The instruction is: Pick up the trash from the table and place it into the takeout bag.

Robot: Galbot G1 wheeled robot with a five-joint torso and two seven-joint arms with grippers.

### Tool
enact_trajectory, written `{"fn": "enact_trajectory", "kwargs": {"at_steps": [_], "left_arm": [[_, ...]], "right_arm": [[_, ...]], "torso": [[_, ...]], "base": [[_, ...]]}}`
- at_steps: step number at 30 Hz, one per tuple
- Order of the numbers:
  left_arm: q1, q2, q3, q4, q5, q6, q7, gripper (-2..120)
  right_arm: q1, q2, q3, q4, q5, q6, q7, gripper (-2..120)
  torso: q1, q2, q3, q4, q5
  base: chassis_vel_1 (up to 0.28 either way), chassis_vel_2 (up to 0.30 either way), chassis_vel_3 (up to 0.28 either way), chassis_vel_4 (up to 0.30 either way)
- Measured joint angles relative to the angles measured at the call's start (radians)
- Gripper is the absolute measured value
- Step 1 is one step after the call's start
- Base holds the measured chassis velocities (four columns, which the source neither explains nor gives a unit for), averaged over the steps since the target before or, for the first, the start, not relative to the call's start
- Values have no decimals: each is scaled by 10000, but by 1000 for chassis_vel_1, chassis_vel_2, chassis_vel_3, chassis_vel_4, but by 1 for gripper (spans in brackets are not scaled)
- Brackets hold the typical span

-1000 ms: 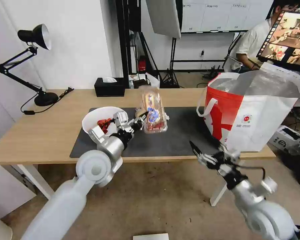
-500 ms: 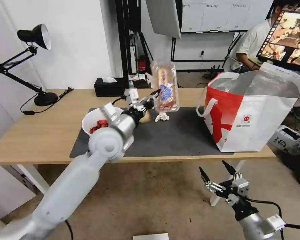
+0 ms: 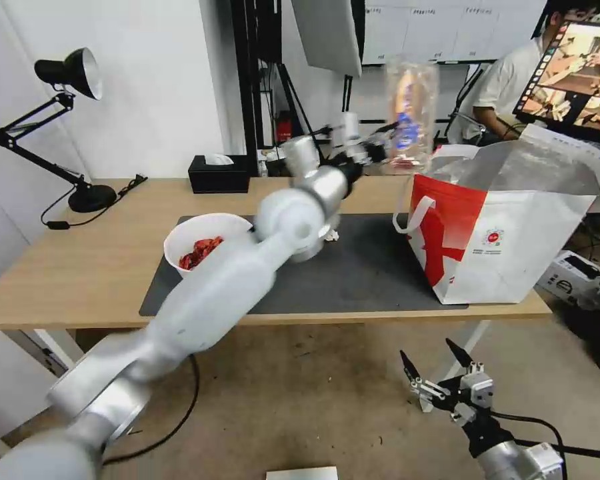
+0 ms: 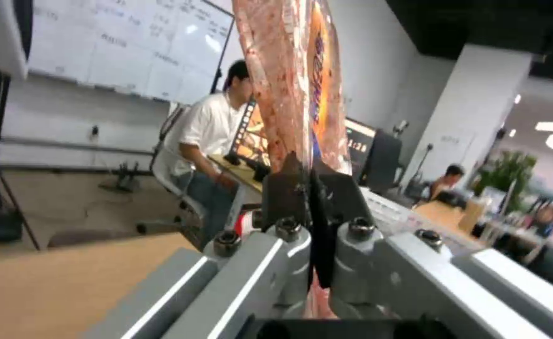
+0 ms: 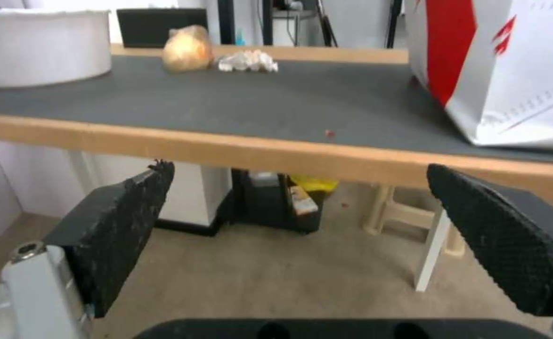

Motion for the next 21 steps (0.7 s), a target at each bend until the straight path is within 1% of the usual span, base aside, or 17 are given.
{"fn": "enact_trajectory", "kwargs": {"at_steps": [1,2,4,5,6,7,8,11,12,15,16,18,21], "left_arm": [[0,0,0,0,0,0,0,0],[-367,-411,301,559,518,-47,127,0],[-756,-991,591,1346,1163,-96,294,0],[-756,-991,591,1346,1163,-96,294,0],[-941,-1341,743,1797,1496,-117,389,0],[-1054,-1543,877,2110,1772,-146,454,0],[-1054,-1543,877,2110,1772,-146,454,0],[-1253,-1944,1261,2854,2688,-339,651,0],[-1253,-1944,1261,2854,2688,-339,651,0],[-1414,-2045,1717,3194,3247,-413,784,0],[-1414,-2045,1717,3194,3247,-413,784,0],[-1434,-2038,1921,3377,3590,-430,995,0],[-1387,-2020,1951,3412,3659,-434,1216,0]], "right_arm": [[0,0,0,0,0,0,0,100],[-5,51,-61,-52,-99,3,0,100],[-28,140,-136,-120,-258,22,0,100],[-28,140,-136,-120,-258,22,0,100],[-33,210,-202,-166,-360,35,0,100],[-34,262,-258,-200,-444,51,-1,100],[-34,262,-258,-200,-444,51,-1,100],[-32,348,-359,-229,-598,73,0,100],[-32,348,-359,-229,-598,73,0,100],[-14,371,-422,-317,-648,79,0,100],[-14,371,-422,-317,-648,79,0,100],[8,395,-473,-375,-662,80,0,100],[29,412,-541,-413,-676,81,0,100]], "torso": [[0,0,0,0,0],[0,0,0,0,-1],[0,0,0,-2,0],[0,0,0,-2,0],[0,0,0,-2,-1],[0,0,0,-2,0],[0,0,0,-2,0],[0,0,0,0,-2],[0,0,0,0,-2],[-1,1,-1,0,-3],[-1,1,-1,0,-3],[0,0,0,0,-2],[0,0,0,2,-3]], "base": [[0,0,0,0],[0,0,0,0],[0,0,0,0],[0,0,0,0],[0,0,0,0],[0,0,0,0],[0,0,0,0],[0,0,0,0],[0,0,0,0],[0,0,0,0],[0,0,0,0],[0,0,0,0],[0,0,0,0]]}}
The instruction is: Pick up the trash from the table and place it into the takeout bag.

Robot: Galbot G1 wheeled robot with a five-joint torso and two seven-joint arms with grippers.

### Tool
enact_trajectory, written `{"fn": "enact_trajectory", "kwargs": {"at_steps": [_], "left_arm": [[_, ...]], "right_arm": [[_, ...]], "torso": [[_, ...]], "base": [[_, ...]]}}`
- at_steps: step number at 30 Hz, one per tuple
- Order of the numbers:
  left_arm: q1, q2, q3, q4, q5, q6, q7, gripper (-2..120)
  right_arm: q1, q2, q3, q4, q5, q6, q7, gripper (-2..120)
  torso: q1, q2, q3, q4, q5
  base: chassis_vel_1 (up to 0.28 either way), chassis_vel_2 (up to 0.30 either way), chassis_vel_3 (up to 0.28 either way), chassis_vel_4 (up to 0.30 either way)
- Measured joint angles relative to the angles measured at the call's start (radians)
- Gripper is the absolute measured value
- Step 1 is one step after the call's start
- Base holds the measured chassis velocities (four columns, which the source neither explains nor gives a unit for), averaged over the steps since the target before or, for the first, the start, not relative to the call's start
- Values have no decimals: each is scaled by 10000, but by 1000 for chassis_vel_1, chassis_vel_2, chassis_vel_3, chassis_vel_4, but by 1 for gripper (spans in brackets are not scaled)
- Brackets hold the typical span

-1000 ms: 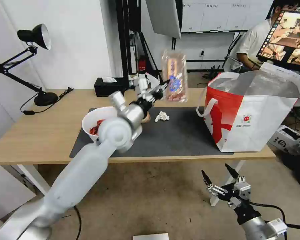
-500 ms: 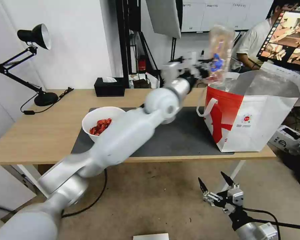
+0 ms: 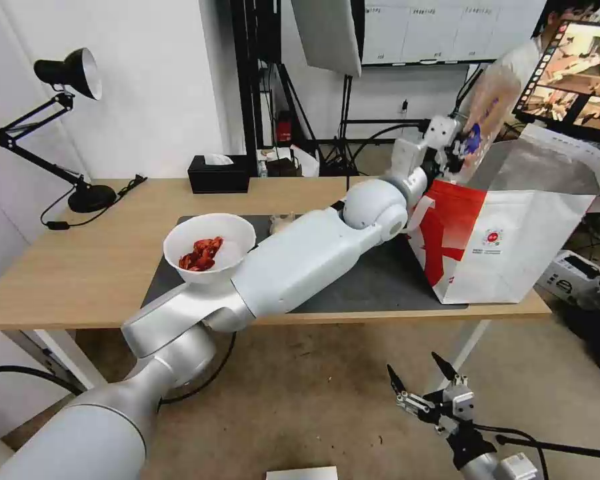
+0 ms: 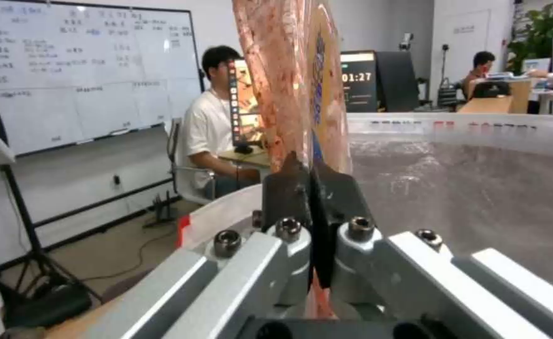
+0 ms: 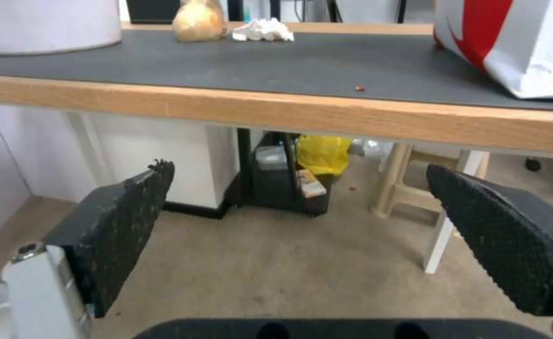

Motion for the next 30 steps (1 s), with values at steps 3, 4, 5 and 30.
{"fn": "enact_trajectory", "kwargs": {"at_steps": [3,4,5,30], "left_arm": [[72,16,-18,-1,-32,0,80,0],[105,28,-48,-33,-139,-2,120,0],[129,57,-65,-99,-291,-2,157,0],[418,1373,-479,-2386,-2556,155,-744,84]], "right_arm": [[4,2,-42,-28,-7,1,0,100],[18,-8,-61,-44,-9,1,0,100],[33,-30,-67,-49,-9,1,0,100],[-244,-451,-93,475,312,-37,18,100]], "torso": [[0,0,0,-1,0],[-1,0,0,-2,0],[0,0,0,-1,0],[-1,1,-1,-6,-2]], "base": [[0,0,0,0],[0,0,0,0],[0,0,0,0],[0,0,0,0]]}}
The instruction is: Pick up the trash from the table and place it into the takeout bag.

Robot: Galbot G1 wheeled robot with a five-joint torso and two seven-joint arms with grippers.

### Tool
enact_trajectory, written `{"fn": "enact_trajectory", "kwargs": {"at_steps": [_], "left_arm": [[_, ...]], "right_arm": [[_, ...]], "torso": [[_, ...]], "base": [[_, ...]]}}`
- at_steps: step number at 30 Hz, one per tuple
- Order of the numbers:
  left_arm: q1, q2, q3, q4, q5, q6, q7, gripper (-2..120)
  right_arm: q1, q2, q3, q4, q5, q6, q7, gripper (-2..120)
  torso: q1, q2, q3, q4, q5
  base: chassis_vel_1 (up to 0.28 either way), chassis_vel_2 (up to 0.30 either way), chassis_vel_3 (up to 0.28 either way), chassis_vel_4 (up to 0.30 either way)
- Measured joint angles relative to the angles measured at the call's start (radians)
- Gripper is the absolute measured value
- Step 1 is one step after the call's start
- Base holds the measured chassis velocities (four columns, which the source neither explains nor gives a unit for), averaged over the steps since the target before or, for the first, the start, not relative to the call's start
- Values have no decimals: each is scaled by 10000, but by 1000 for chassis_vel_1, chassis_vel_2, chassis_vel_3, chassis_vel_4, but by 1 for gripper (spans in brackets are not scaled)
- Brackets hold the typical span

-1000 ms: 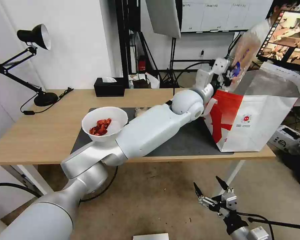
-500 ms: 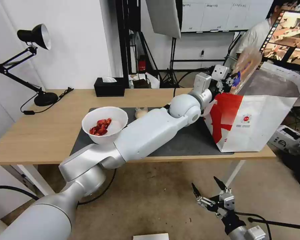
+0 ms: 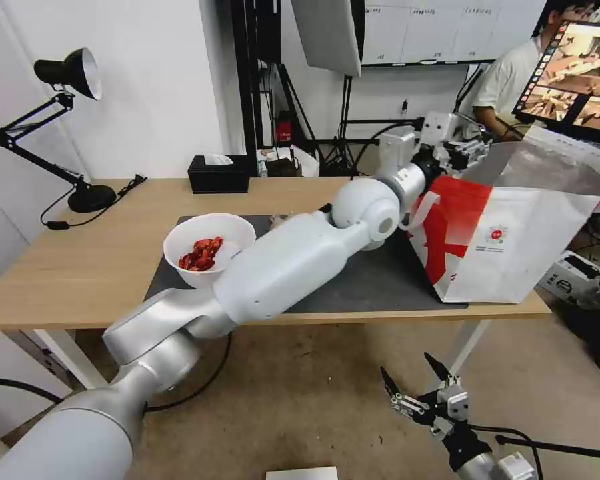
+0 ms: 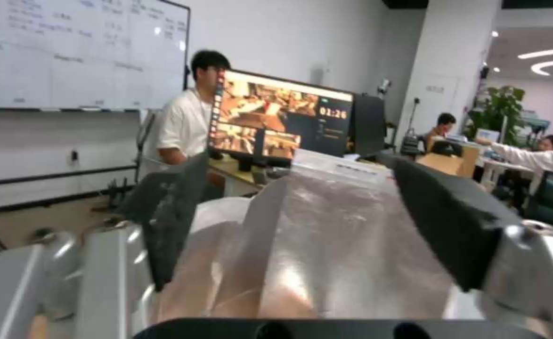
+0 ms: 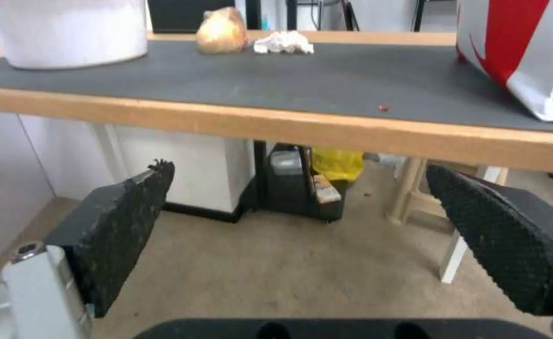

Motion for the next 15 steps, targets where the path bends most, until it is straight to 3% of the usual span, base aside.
{"fn": "enact_trajectory", "kwargs": {"at_steps": [2,4,5,8,9,11,15], "left_arm": [[101,260,23,-200,0,-63,-104,89],[563,1045,118,-874,9,-270,-426,98],[563,1045,118,-874,9,-270,-426,98],[1500,2268,-128,-1862,243,-554,-654,100],[1500,2268,-128,-1862,243,-554,-654,100],[2186,3063,-678,-2505,593,-769,-681,100],[3334,4047,-1546,-3323,1492,-1218,-825,100]], "right_arm": [[-14,-14,3,36,9,8,0,100],[-17,-70,-23,144,19,83,-2,100],[-17,-70,-23,144,19,83,-2,100],[2,-113,-77,417,17,241,69,100],[2,-113,-77,417,17,241,69,100],[49,-171,-85,553,-3,395,121,100],[100,-269,-140,706,-14,491,171,100]], "torso": [[0,0,0,0,0],[0,0,0,2,0],[0,0,0,2,0],[0,0,1,6,-4],[0,0,1,6,-4],[0,0,0,6,-4],[0,0,1,5,-4]], "base": [[0,0,0,0],[0,0,0,0],[0,0,0,0],[0,0,0,0],[0,0,0,0],[0,0,0,0],[0,0,0,0]]}}
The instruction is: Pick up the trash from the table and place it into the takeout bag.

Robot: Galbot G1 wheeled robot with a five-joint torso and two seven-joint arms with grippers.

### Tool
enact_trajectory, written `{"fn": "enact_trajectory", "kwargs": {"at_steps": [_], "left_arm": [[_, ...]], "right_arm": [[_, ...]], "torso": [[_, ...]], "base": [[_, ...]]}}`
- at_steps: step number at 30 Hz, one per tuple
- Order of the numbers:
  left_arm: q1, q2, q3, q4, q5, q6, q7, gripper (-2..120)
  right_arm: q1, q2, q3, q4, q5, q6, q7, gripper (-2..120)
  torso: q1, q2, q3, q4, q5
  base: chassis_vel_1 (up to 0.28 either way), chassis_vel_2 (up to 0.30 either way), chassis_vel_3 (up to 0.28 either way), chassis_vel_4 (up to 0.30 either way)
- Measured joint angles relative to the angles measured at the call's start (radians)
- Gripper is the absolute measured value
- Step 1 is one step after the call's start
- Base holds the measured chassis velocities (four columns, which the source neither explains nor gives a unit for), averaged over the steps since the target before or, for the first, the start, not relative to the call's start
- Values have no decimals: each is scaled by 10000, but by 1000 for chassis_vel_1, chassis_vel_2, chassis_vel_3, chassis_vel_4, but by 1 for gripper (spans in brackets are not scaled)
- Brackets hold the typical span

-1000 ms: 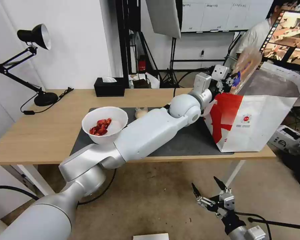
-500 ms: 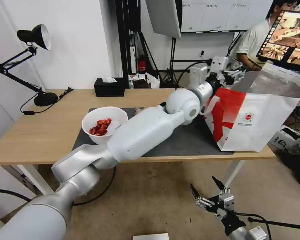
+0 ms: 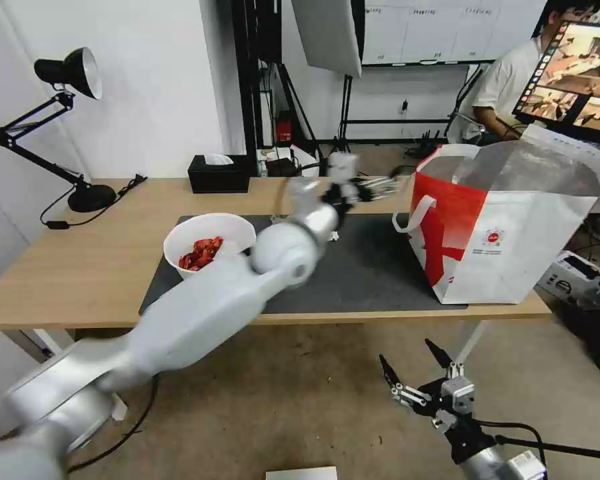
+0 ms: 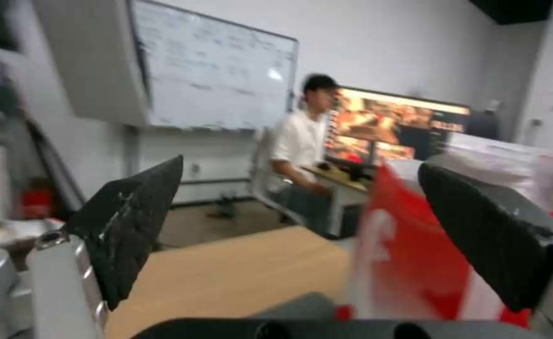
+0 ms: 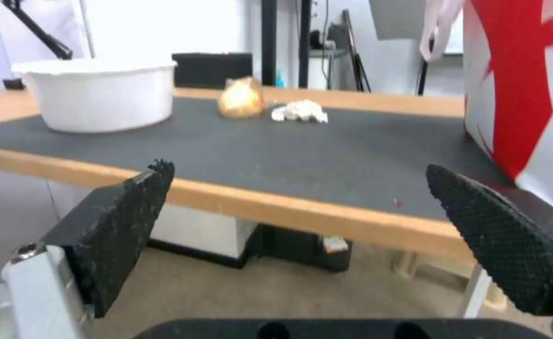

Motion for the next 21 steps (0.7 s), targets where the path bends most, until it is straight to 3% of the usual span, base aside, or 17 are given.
{"fn": "enact_trajectory", "kwargs": {"at_steps": [2,4,8,10,11,14,15,21], "left_arm": [[474,336,-309,-315,261,-67,10,100],[1594,969,-1127,-947,742,-145,149,100],[2623,1366,-1931,-1424,1044,-181,290,100],[3624,1634,-2837,-1871,1223,-192,413,100],[3624,1634,-2837,-1871,1223,-192,413,100],[5815,2024,-4459,-2598,1896,-389,645,100],[5815,2024,-4459,-2598,1896,-389,645,100],[8887,1906,-6319,-3044,3350,-1190,1224,100]], "right_arm": [[29,-37,-22,44,-8,12,24,100],[97,-93,-66,129,-26,19,70,100],[160,-130,-117,179,-45,43,122,100],[238,-177,-206,208,-106,70,184,100],[238,-177,-206,208,-106,70,184,100],[416,-256,-419,149,-243,87,294,100],[416,-256,-419,149,-243,87,294,100],[565,-171,-641,-25,-364,132,437,100]], "torso": [[0,1,-1,0,2],[-1,0,0,-1,2],[-1,0,-1,-1,0],[-1,1,-1,-2,3],[-1,1,-1,-2,3],[-1,1,-1,2,1],[-1,1,-1,2,1],[-1,1,-1,4,5]], "base": [[0,0,0,0],[0,0,0,0],[0,0,0,0],[0,0,0,0],[0,0,0,0],[0,0,0,0],[0,0,0,0],[0,0,0,0]]}}
